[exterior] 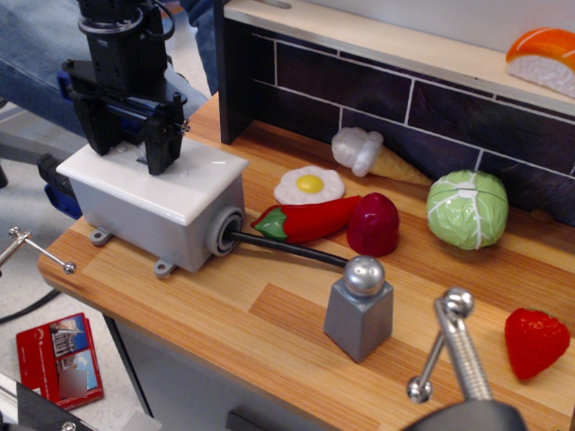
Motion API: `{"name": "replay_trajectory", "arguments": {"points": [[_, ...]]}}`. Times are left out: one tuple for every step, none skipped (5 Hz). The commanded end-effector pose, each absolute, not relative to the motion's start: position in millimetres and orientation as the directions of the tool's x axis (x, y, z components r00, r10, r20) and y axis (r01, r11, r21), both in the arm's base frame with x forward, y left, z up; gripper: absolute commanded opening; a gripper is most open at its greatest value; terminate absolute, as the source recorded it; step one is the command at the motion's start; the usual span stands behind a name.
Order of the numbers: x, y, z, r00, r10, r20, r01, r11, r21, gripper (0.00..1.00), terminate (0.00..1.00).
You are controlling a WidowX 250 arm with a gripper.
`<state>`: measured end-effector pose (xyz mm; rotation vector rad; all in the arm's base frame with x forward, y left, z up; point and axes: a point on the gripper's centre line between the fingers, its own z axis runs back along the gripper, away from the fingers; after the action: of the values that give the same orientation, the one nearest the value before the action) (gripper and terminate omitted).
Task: Move light switch to the right
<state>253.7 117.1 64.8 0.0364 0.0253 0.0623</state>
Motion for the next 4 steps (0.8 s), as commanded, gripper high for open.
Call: {"name": "replay_trajectory", "arguments": {"points": [[270, 110, 68, 0.997, 0.070, 0.024, -0.071, 0.996, 0.054, 0.00, 0.00], [269, 99, 75, 0.996, 0.071, 0.049, -0.074, 0.996, 0.058, 0.00, 0.00], [267, 85, 77, 0.994, 0.084, 0.064, -0.089, 0.993, 0.077, 0.00, 0.00], [270, 74, 72, 0.993, 0.102, 0.058, -0.106, 0.990, 0.089, 0.00, 0.00]]}}
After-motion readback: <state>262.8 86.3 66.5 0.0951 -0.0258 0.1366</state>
